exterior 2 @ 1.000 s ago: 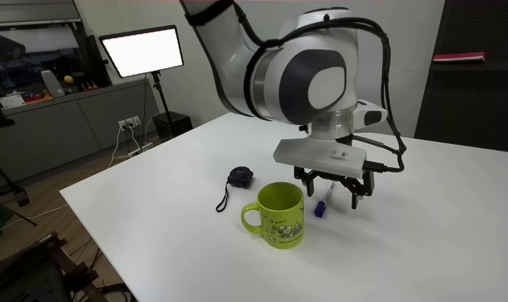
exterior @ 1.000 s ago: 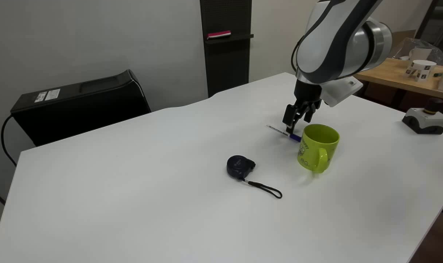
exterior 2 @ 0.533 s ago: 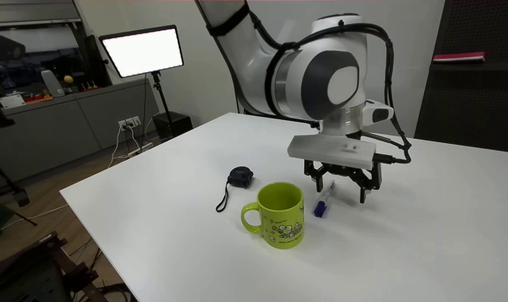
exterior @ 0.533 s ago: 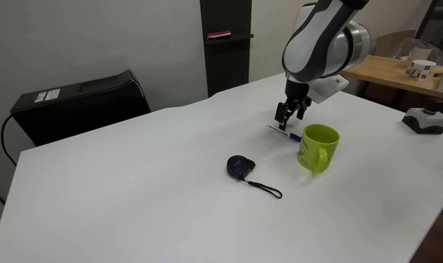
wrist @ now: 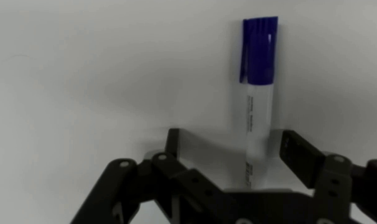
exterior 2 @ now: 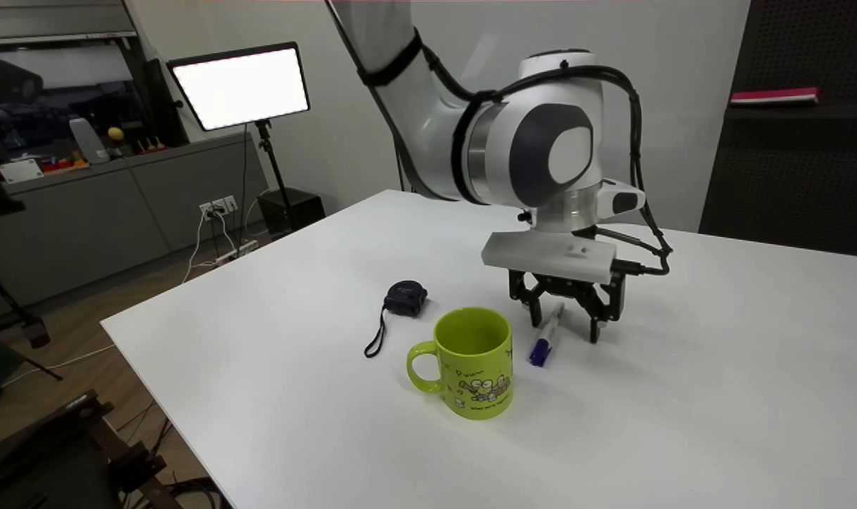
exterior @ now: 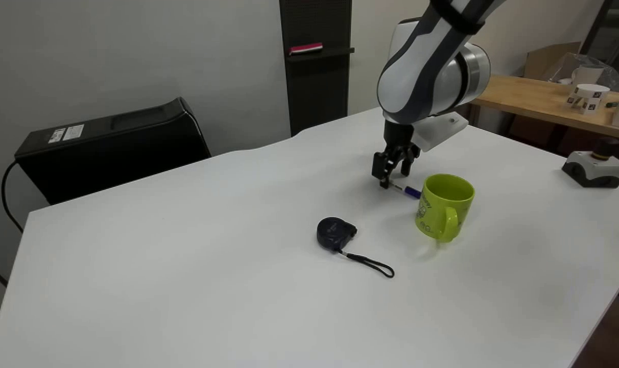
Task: Put the marker in the cup
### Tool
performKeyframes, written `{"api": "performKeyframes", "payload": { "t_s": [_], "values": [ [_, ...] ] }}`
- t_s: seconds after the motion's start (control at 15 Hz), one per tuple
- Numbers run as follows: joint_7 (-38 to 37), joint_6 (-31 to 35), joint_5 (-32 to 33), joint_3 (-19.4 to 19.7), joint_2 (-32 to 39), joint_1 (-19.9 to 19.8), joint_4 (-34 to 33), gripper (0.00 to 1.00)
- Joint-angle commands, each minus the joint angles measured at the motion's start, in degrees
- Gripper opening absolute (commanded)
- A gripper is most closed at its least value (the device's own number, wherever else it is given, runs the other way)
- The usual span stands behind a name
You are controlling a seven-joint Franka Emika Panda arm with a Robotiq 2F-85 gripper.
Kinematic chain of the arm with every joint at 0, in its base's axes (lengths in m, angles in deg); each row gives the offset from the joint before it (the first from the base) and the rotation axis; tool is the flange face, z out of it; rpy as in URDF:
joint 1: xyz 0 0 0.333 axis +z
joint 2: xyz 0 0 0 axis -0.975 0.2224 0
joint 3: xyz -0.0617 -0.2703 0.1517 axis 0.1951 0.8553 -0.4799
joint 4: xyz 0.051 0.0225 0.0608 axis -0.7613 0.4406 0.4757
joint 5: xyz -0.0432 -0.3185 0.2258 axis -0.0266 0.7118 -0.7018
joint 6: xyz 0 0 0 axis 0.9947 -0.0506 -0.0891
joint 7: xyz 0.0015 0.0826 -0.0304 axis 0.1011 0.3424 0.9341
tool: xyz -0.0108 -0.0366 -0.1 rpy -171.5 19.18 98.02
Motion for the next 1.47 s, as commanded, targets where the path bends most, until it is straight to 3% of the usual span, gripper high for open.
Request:
{"api": "performKeyframes", "payload": {
  "t_s": [0.0, 0.4, 0.53, 0.67, 1.4],
  "values": [
    [-3.72, -2.26, 1.74, 1.58, 2.03, 1.7, -3.82, 0.54],
    [-5.94, -3.63, 3.23, 3.5, 2.67, 3.18, -5.54, 0.12],
    [-6.71, -4.33, 3.6, 3.97, 2.8, 3.3, -6.2, 0.01],
    [-7.46, -5.36, 3.51, 4.2, 2.98, 3.34, -7.01, 0.05],
    [-10.43, -13.89, 3.9, 6.51, 1.31, 2.78, -13.68, 0.05]
  ]
}}
